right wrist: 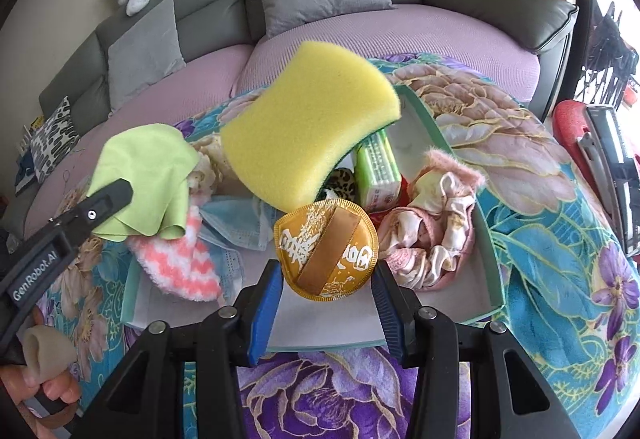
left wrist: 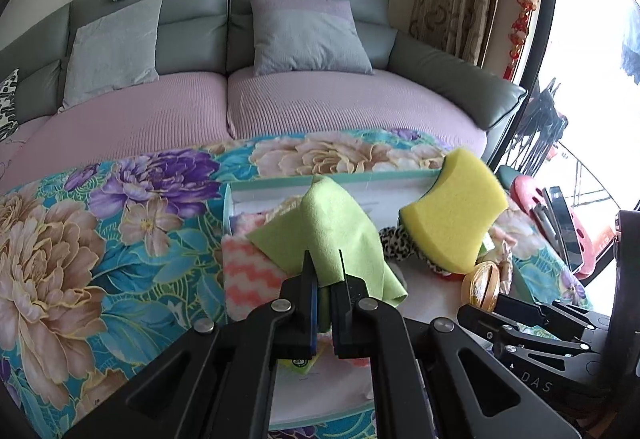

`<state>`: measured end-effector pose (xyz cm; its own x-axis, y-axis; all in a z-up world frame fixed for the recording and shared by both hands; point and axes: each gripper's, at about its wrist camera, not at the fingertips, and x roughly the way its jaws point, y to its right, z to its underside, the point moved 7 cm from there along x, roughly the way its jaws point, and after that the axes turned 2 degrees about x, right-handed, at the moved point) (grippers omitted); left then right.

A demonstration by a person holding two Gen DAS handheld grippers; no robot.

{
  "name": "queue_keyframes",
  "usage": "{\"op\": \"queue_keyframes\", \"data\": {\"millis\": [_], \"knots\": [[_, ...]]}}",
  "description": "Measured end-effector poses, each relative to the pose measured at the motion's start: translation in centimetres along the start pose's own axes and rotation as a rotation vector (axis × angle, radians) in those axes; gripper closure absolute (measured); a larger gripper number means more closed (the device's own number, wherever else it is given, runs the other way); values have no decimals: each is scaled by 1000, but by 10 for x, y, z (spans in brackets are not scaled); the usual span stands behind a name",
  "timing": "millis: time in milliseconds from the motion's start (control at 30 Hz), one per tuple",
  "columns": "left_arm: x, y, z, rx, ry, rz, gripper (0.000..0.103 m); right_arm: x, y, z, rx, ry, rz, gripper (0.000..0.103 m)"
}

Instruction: Organize soft objects

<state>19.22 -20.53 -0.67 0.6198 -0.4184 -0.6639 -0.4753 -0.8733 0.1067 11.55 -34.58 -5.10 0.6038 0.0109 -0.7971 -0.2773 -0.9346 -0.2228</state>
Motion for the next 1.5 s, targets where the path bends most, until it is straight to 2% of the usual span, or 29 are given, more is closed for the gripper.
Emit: {"op": "queue_keyframes", "data": {"millis": [267, 767, 833, 933, 1000, 1100, 1333, 1500], "knots": [[17, -1, 13, 3, -66, -13, 98, 16, -5, 7, -10, -42, -8, 54], [20, -2, 16, 10, -100, -28, 96, 30, -12, 11, -23, -71, 5, 54], [19, -2, 17, 13, -113, -32, 92, 32, -12, 12, -24, -73, 6, 54], [15, -4, 17, 14, -122, -45, 73, 33, -14, 13, -27, -77, 9, 53], [12, -7, 17, 4, -126, -45, 66, 33, -15, 14, -30, -83, 11, 50], [5, -12, 16, -7, -125, -54, 63, 33, -18, 15, -44, -86, 20, 46], [-14, -23, 10, -31, -90, -94, 48, 29, -19, 13, -59, -83, 50, 39], [-21, -46, 14, -124, -78, -138, 48, 25, -17, 11, -59, -81, 63, 38]]}}
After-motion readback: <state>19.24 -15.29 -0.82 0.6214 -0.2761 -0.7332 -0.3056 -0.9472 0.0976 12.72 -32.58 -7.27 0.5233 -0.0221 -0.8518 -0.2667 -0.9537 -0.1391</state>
